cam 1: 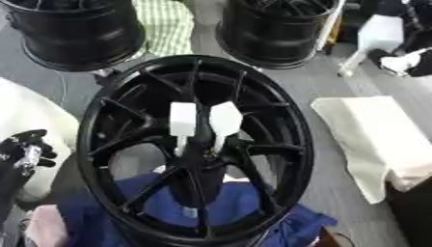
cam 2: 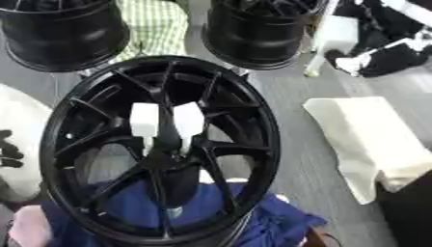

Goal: Pull the pin out of the wheel hub.

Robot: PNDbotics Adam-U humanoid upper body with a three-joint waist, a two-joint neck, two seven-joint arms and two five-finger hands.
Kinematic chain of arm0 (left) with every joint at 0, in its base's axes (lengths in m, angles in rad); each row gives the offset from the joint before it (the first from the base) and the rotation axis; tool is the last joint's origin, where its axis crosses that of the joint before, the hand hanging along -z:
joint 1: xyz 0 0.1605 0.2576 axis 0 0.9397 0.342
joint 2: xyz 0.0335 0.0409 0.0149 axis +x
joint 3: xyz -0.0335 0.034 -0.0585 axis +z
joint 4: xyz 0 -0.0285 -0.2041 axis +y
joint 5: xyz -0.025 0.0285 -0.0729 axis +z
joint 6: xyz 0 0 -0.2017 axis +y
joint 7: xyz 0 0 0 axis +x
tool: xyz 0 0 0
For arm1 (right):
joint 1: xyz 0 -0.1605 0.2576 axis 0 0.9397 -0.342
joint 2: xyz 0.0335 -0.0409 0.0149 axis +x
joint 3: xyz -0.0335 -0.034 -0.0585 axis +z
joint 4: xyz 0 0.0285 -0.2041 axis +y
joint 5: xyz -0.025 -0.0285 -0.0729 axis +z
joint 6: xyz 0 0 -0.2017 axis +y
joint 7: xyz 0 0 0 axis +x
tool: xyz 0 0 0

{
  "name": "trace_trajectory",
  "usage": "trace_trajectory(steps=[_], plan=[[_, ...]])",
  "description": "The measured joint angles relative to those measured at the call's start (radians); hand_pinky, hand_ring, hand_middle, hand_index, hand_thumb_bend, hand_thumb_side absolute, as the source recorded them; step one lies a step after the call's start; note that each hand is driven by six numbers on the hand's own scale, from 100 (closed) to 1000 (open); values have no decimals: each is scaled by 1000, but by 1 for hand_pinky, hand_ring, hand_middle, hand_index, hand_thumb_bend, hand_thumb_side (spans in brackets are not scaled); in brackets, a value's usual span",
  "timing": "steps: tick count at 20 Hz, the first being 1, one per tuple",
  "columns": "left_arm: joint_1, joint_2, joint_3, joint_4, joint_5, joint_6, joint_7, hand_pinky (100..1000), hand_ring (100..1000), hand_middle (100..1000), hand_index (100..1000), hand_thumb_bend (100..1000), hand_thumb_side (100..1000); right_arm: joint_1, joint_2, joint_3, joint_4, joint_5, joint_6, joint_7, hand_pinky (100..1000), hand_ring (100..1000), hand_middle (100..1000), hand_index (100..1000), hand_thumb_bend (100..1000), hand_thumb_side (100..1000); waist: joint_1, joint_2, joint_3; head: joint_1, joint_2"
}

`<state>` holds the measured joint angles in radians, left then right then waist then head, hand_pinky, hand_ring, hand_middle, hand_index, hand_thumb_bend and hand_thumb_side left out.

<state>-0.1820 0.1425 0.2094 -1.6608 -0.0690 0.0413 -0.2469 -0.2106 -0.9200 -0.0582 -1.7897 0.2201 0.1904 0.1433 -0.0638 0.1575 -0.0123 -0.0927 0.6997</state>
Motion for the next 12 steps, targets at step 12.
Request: trace_trajectory(steps=[12], plan=[[5,-2,16,-5,8,-3,7,576,586,519,755,100,494,247,520,-183,123,80,-45,-590,440,581,731,813,383,292,18,-1,-11,25,-8]])
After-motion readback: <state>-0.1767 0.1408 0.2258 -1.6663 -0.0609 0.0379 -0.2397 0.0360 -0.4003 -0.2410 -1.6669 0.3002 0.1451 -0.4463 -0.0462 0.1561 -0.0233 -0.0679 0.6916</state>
